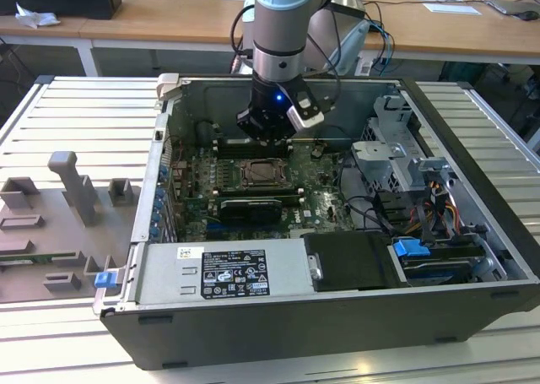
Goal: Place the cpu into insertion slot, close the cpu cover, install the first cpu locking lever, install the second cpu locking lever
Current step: 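Install the first cpu locking lever, then install the second cpu locking lever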
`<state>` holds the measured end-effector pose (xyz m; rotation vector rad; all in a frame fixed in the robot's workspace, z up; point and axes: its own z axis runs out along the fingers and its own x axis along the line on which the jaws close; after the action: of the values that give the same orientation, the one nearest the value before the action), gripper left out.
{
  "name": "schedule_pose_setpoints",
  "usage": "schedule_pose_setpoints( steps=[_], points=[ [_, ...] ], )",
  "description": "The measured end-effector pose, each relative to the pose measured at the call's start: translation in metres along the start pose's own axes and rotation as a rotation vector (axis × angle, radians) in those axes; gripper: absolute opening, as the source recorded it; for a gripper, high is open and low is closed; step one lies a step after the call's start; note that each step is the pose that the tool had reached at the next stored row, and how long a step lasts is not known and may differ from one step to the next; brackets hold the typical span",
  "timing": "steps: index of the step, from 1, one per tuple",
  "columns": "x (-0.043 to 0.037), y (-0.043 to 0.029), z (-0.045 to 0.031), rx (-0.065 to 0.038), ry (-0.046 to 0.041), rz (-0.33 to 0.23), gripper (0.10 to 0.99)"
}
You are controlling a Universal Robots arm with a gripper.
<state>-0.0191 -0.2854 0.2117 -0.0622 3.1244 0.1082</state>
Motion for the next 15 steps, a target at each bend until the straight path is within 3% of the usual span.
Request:
schedule_pose_setpoints(
  steps=[15],
  points=[
    [0.0002,-0.0054,-0.0004,0.0,0.0001,0.0,0.106]
  ],
)
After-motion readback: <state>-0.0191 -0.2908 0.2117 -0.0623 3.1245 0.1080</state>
